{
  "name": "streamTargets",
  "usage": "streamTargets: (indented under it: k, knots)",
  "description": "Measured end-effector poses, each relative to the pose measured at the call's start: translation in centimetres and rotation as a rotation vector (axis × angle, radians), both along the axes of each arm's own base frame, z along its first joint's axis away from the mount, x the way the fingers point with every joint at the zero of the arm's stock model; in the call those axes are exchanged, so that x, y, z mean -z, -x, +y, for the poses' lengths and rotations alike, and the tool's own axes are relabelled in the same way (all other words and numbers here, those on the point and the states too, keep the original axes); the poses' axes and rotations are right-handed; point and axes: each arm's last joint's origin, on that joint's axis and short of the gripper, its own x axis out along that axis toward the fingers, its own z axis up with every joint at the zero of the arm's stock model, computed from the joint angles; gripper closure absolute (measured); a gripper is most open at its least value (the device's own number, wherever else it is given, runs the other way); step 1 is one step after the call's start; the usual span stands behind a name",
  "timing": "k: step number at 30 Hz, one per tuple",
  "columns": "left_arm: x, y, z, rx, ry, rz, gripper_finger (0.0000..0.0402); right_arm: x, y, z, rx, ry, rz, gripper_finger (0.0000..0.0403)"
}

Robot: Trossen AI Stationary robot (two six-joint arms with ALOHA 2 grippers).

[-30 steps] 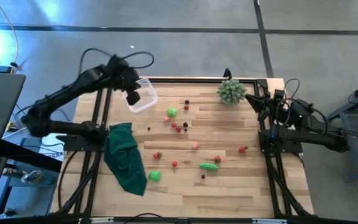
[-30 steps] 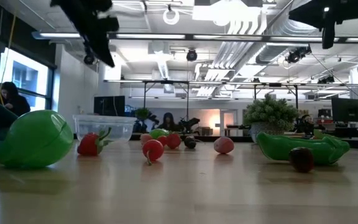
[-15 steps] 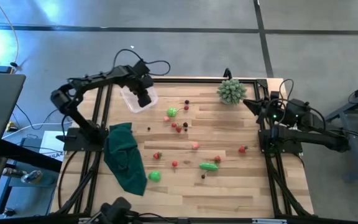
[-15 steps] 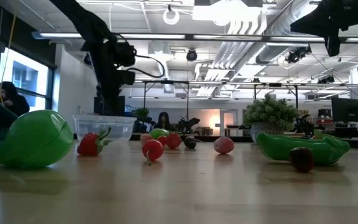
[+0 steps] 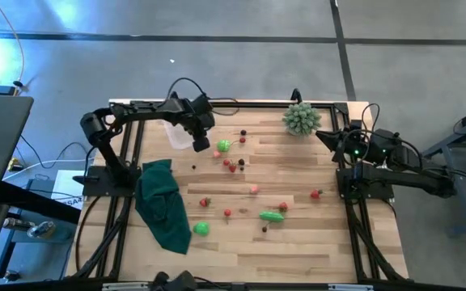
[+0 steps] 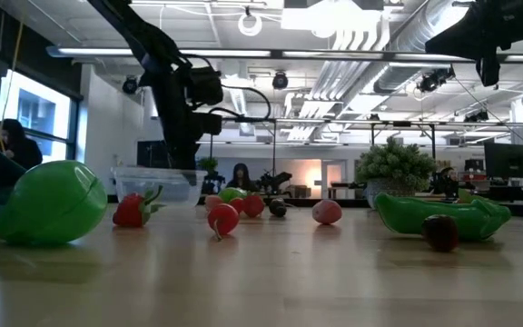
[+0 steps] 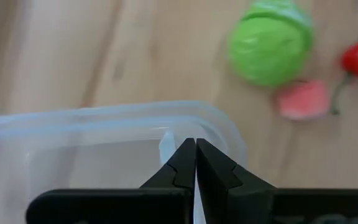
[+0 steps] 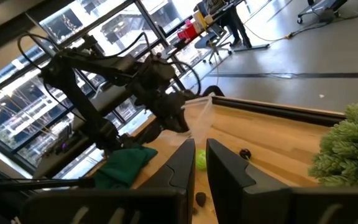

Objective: Pick and placing Produce into tupperware
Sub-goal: Move the transparent bin to the center of the table

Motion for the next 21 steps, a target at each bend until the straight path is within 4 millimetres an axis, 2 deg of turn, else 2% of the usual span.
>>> streamTargets:
  k: [21]
  knots:
    - [0.0, -5.2, -7.8, 0.136, 0.086, -0.077, 0.0399, 0.0, -0.1, 0.1, -0.052, 0.002, 0.004, 0.0370]
